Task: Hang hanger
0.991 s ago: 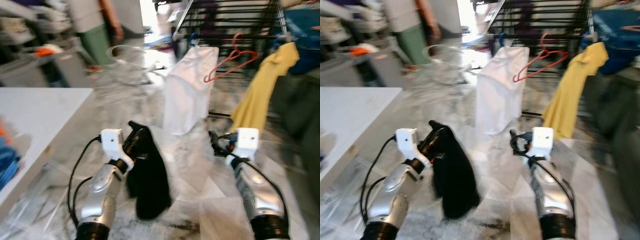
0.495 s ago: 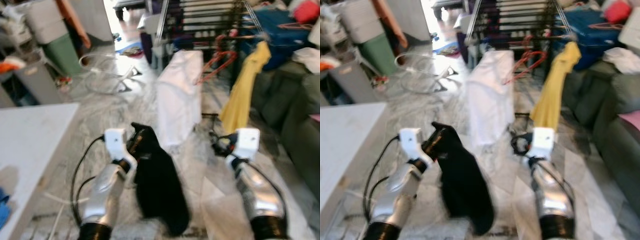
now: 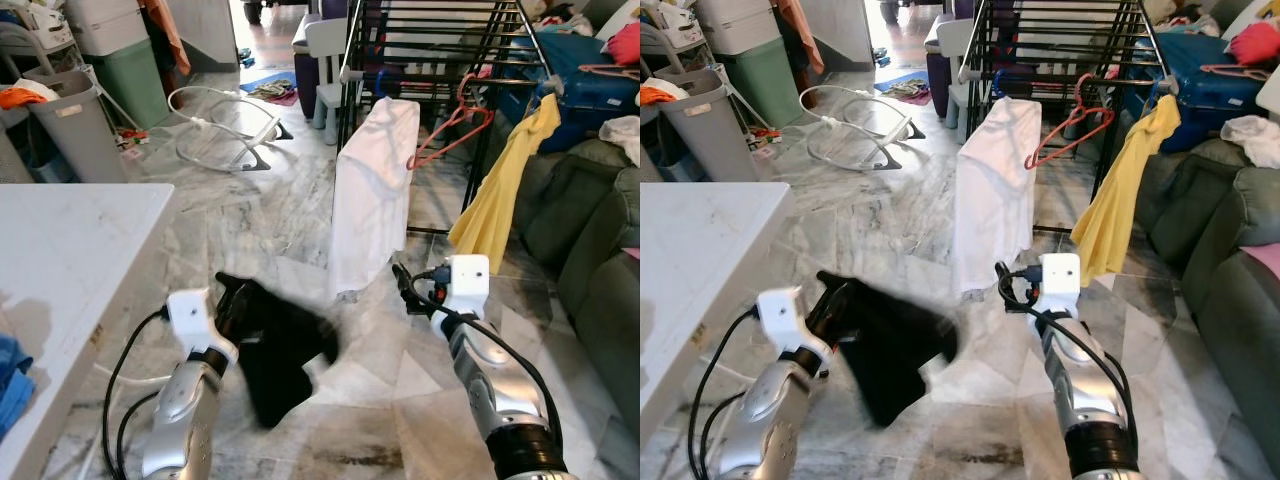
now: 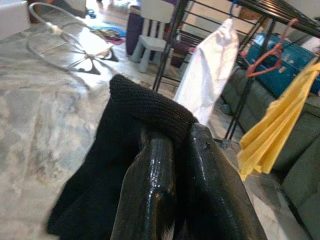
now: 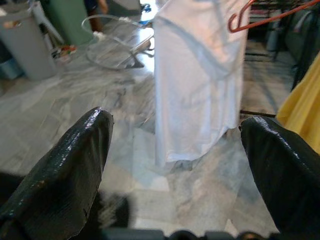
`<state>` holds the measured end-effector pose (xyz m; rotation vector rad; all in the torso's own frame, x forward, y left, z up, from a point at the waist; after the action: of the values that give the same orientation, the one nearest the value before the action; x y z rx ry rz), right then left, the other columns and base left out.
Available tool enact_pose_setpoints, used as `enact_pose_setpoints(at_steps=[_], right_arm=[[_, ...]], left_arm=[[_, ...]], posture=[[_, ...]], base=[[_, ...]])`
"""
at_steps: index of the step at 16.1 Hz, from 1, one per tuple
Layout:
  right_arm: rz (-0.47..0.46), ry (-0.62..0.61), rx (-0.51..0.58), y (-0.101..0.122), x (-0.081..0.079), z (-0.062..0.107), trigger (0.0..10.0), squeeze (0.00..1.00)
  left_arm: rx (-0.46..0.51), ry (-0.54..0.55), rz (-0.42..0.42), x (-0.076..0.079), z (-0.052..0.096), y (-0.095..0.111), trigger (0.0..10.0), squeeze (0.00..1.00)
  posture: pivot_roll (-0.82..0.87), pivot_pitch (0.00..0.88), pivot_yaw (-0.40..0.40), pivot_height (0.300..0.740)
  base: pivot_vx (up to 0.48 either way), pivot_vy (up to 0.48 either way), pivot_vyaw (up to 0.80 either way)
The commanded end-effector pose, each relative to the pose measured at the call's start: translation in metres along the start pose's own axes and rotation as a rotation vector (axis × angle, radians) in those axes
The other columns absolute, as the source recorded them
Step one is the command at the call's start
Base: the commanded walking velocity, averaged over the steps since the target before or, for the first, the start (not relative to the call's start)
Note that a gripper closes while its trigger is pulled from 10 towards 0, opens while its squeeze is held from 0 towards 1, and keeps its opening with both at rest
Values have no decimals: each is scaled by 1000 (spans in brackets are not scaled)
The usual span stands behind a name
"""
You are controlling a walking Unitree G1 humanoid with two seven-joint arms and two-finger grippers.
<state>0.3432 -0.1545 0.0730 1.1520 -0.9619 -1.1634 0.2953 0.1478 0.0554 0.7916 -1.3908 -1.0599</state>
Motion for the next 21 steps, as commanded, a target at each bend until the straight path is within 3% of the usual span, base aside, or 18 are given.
enact_pose_setpoints(at_steps=[1, 6, 21], right_arm=[[7, 22, 7, 5, -6, -5, 10000, 0], [-12, 21, 6, 2, -7, -4, 10000, 0], [-10, -22, 24, 4, 1, -3, 10000, 0]], left_arm=[[63, -14, -19, 1, -1, 15, 10000, 0], [69, -47, -32, 4, -4, 19, 10000, 0], [50, -102, -21, 16, -13, 14, 10000, 0]], posture=[[-86, 0, 24, 740], [-85, 0, 43, 740], [-123, 0, 79, 740]], base=[[0, 0, 0], [376, 0, -402], [434, 0, 0]])
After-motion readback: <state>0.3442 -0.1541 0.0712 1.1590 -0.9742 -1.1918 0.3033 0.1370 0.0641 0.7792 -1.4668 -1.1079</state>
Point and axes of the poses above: a point about 5 cm out from each wrist's last joint towards the gripper, its own z axis pointing back from the gripper into the wrist, its own y axis along the axis of the wrist's last joint, x = y × z, the point moved 3 cm from there along -z, pointing out of the wrist towards the gripper, and after that the axes turned 4 degrees about z, right-handed, at the moved point
